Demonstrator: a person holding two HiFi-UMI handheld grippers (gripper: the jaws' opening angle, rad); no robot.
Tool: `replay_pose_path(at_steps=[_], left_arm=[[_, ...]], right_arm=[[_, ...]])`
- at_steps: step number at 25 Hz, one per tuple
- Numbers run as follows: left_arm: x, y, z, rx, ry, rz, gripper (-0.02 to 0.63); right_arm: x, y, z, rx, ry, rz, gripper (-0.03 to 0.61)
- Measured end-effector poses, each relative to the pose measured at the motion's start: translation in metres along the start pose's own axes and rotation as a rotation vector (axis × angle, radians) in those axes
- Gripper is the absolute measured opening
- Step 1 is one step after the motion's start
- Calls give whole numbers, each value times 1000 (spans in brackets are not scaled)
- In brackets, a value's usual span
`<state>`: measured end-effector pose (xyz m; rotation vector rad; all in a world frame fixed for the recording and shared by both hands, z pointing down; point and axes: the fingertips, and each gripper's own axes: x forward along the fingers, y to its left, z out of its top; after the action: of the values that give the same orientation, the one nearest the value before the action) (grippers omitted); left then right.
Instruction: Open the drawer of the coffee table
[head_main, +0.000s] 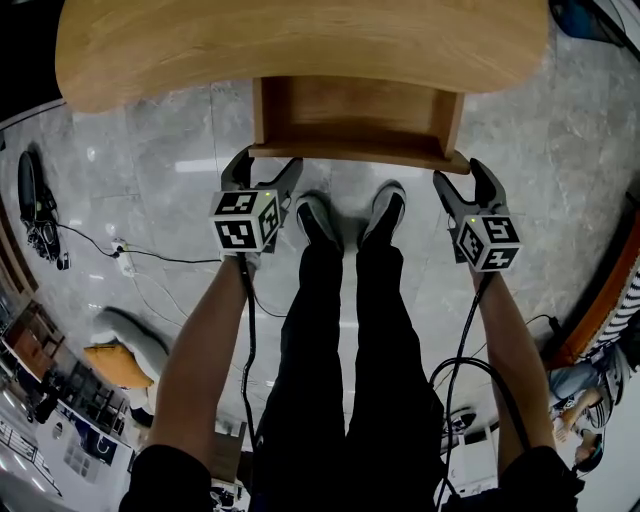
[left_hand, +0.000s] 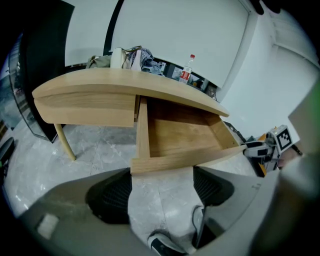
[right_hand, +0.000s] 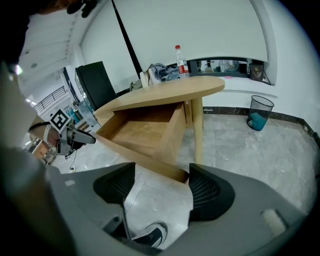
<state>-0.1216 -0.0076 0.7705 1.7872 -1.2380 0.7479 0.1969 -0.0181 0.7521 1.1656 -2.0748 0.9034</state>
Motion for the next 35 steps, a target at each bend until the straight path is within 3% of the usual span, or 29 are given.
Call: replay_pose_path(at_steps=[5,9,14,17,20,25,29,32,35], left_arm=[[4,4,-2,47,-7,12,385],[-5,12,-6,96,40,13,385],[-63,59,34,80,-18,97,378],[-116,92,101,146,-106,160,355],[-177,116,198,172,-243,228,315],[-282,123,395,114,-585,270,208],[-369,86,525,13,-828,208,106],[-411,35,572,76,-905,174,95],[-425,-10,569,159,-879,149,96]], right_arm=[[3,-1,-2,-9,3,5,330],[-8,-2,-1,-21,26,11,324],[-46,-18,49,-43,-41,-49,305],[-84,-35,112,-2,-145,-109,293],[-125,-48,184,3,-247,-145,276],[-164,-34,319,-74,-416,-132,241],[-195,8,404,-147,-503,-93,133],[-224,38,458,-142,-579,-70,107],[-257,69,497,-131,-641,-49,83]])
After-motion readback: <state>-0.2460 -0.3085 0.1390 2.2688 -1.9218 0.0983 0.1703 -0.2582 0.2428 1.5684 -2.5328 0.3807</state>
